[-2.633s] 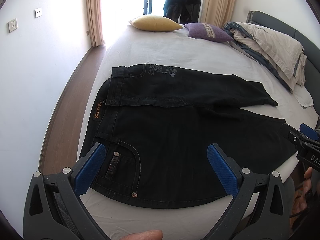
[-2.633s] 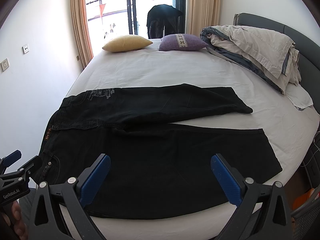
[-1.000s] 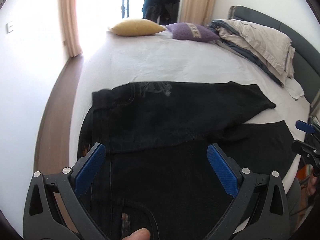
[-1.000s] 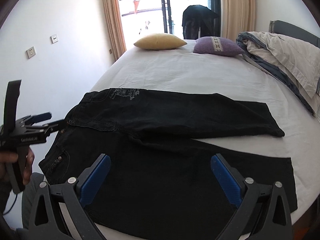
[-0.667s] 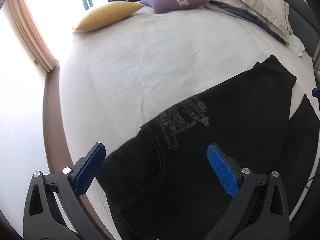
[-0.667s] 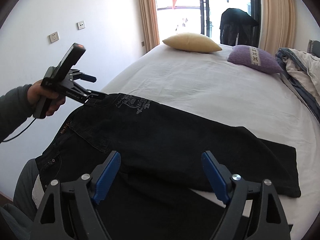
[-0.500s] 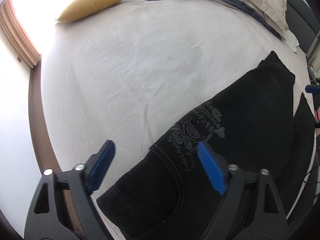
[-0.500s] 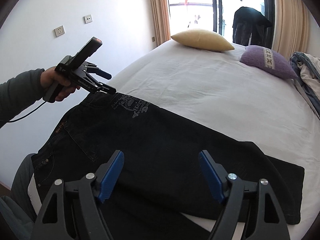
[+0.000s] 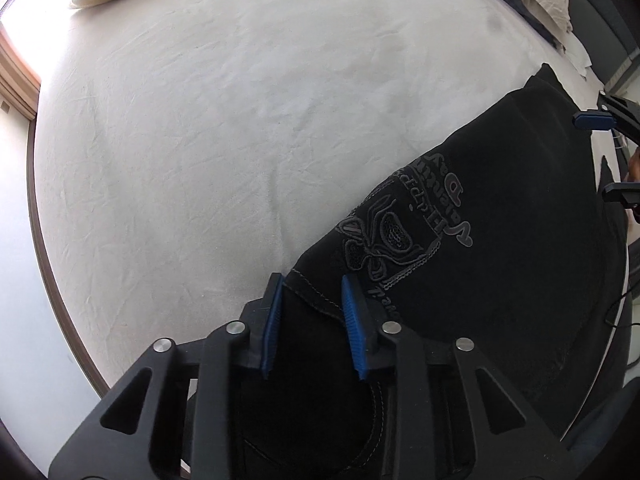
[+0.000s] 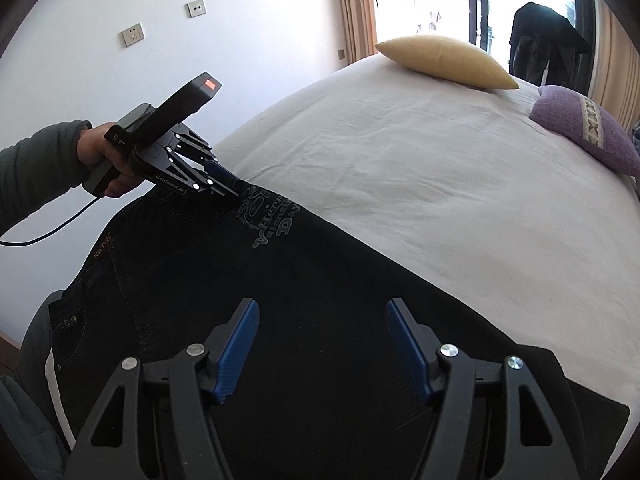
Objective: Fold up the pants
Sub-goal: 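Grasp the jeans waistband with the left gripper while the right gripper grasps the other waistband corner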
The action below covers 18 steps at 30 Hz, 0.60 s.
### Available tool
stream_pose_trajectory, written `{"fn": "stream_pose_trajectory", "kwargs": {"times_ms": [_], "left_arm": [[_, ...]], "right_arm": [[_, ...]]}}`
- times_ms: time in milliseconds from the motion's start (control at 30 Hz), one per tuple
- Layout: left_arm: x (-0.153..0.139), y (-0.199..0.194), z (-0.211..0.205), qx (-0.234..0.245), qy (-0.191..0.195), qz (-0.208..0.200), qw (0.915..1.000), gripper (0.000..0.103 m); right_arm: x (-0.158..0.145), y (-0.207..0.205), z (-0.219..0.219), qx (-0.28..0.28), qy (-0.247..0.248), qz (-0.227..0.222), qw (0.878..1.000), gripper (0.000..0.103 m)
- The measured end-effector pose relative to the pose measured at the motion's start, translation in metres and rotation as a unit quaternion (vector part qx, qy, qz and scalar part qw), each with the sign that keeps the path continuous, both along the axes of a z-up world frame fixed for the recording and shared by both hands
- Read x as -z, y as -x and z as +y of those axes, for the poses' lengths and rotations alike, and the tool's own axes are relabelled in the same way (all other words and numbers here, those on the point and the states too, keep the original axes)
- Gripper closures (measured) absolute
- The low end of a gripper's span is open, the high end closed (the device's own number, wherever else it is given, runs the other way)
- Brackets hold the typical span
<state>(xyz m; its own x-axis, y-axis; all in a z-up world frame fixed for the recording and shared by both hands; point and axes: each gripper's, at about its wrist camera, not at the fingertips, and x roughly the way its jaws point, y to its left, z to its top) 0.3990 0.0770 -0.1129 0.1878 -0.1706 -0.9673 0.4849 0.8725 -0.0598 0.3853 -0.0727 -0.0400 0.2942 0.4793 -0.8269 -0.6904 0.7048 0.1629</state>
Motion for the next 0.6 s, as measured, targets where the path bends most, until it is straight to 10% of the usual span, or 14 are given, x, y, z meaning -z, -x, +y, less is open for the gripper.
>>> {"fn": "stream_pose_trajectory", "kwargs": {"times_ms": [600], "left_arm": [[-0.057, 0.120, -0.019, 0.050, -0.050, -0.230, 0.9707, 0.096]], "right_arm": [[0.027, -0.057, 0.061, -0.098, 0.114, 0.015, 0.988, 0.056]]}}
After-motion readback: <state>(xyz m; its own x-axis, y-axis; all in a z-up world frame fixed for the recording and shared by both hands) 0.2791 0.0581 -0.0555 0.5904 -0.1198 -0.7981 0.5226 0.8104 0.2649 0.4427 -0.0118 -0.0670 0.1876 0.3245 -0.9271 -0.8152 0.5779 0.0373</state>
